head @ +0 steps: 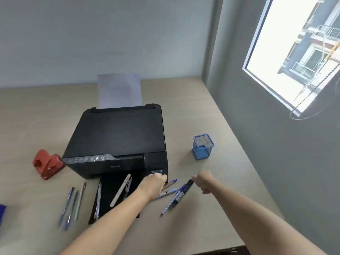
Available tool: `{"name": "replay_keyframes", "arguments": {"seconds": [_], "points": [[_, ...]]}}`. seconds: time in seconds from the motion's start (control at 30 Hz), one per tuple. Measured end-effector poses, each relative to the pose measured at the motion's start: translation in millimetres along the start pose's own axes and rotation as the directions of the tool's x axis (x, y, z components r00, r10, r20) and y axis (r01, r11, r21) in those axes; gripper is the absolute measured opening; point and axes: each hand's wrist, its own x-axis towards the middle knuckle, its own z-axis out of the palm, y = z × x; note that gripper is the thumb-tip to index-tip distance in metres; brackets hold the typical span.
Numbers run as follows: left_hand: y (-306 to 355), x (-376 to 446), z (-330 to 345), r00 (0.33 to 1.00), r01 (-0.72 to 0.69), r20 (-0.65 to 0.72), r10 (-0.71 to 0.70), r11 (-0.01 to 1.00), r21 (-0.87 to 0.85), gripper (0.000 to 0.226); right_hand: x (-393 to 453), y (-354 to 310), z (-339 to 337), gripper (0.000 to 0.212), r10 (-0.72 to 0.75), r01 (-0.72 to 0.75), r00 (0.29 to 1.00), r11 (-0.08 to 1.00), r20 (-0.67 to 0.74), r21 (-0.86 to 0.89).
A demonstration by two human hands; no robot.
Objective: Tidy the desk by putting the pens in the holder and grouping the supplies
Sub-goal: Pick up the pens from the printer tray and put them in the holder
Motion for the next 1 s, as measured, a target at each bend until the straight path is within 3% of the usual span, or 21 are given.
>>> {"name": "replay_keyframes", "arguments": {"seconds": [0.1, 0.27, 0.43, 0.57, 0.8, 1.0], "points": [[4, -1, 17, 0.988, 0.096, 0.109, -0.106, 0.991, 0.090, 0.022, 9, 5, 23, 0.045, 0.137, -0.131, 0.988, 0.988, 0.075, -0.080], [7, 5, 39, 0.973, 0.163, 0.133, -0.186, 0.972, 0.168, 0.029, 8, 1, 41, 0.049, 0.141, -0.143, 0.989, 0.989, 0.046, 0.037], [9, 12, 48, 0.966, 0.146, 0.169, -0.195, 0.954, 0.263, 0.027, 12, -1, 42, 0.043, 0.156, -0.156, 0.988, 0.988, -0.005, 0.018], [6, 20, 53, 0.964, 0.127, 0.194, -0.182, 0.956, 0.263, 0.025, 15, 3, 42, 0.030, 0.174, -0.174, 0.984, 0.985, -0.025, 0.014], [8, 13, 63, 0.971, 0.211, 0.090, -0.222, 0.970, 0.121, 0.026, 19, 15, 35, 0.036, 0.205, -0.194, 0.978, 0.956, -0.031, 0.219], [8, 2, 65, 0.958, 0.247, 0.124, -0.259, 0.964, 0.099, 0.029, 8, 2, 59, 0.039, 0.219, -0.213, 0.976, 0.940, 0.007, 0.266]]}}
